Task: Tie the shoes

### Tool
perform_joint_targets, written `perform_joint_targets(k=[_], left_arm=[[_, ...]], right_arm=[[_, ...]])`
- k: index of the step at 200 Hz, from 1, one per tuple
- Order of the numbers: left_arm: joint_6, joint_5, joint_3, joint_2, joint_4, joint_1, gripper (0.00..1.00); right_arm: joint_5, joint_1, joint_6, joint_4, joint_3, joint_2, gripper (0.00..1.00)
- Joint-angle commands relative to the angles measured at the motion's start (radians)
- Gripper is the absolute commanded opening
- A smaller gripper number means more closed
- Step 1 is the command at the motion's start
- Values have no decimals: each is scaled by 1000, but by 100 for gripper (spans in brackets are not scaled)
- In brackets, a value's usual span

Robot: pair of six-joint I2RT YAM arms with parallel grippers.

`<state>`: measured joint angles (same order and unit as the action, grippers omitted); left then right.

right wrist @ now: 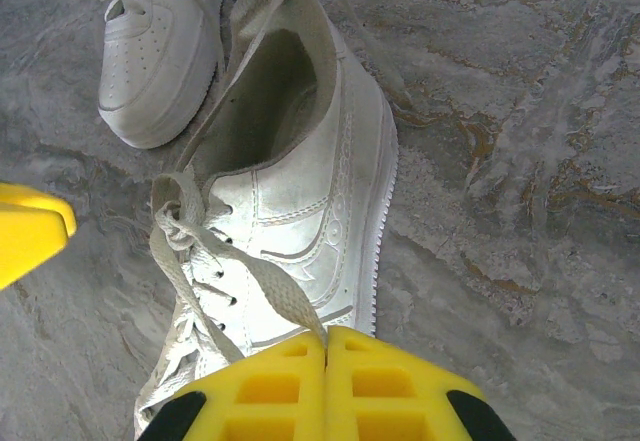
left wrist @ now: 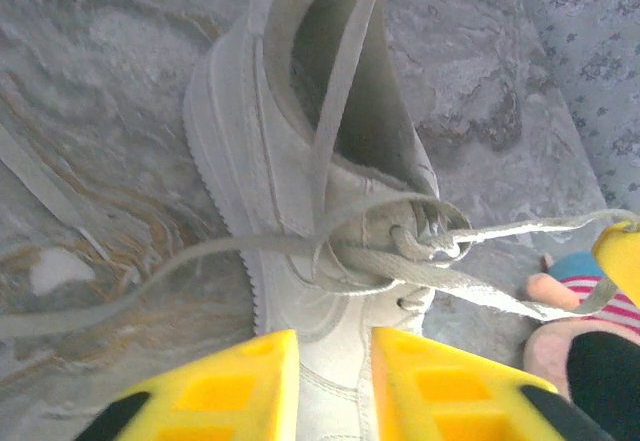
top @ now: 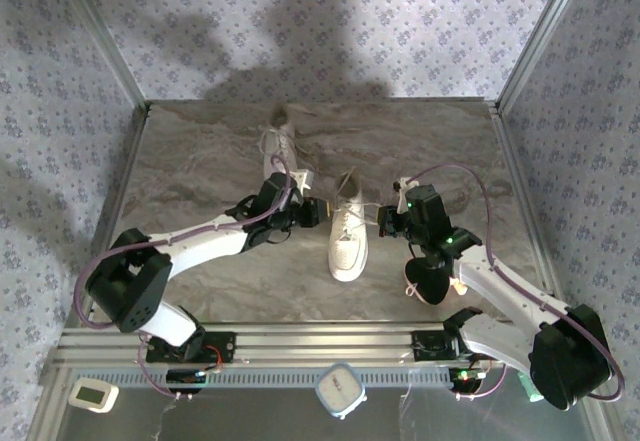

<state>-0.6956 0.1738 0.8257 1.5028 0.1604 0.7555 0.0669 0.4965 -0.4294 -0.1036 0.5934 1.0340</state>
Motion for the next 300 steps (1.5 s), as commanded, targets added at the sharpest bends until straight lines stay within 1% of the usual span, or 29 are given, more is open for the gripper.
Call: perform_joint_targets(k=[1,20,43,48,64,75,92,113,126,141,161,187,215,300], left_arm=[[-82,-7,51,36,31,22,19],[-128,5,64,61,60,24,14],[-115,-14,78,66,44,28,14],[-105,-29,83,64,24,27,16],[-79,-69,96,57,-30,20,30],[-45,-67,98,57,-43,6,35],[84,-11,120,77,-74,-19,37],[229,124,114,95,-69,-70,43],[261,191,98,96,-56,-112,45],[278,279,82,97,-29,-157,46],[317,347,89,99,-25,-170,47],[341,391,112,117,-29,-171,48],[358,424,149,162,-50,-173,48],[352,458,223,248,-50,-174,48]], right_arm=[[1,5,1,-19,17,-6,0],[-1,6,3,-20,16,-6,0],[-4,6,5,-23,16,-10,0],[-4,7,5,-22,16,-11,0],[-3,6,7,-23,14,-11,0],[-4,7,7,-23,14,-11,0],[6,5,15,-23,14,-11,0],[47,6,60,-37,27,-11,0],[65,9,107,-55,42,-13,0],[43,14,173,-83,70,-5,0],[33,5,247,-137,129,50,0],[54,3,331,-189,201,135,0],[8,4,390,-251,270,204,0],[-1,11,402,-266,296,240,0]])
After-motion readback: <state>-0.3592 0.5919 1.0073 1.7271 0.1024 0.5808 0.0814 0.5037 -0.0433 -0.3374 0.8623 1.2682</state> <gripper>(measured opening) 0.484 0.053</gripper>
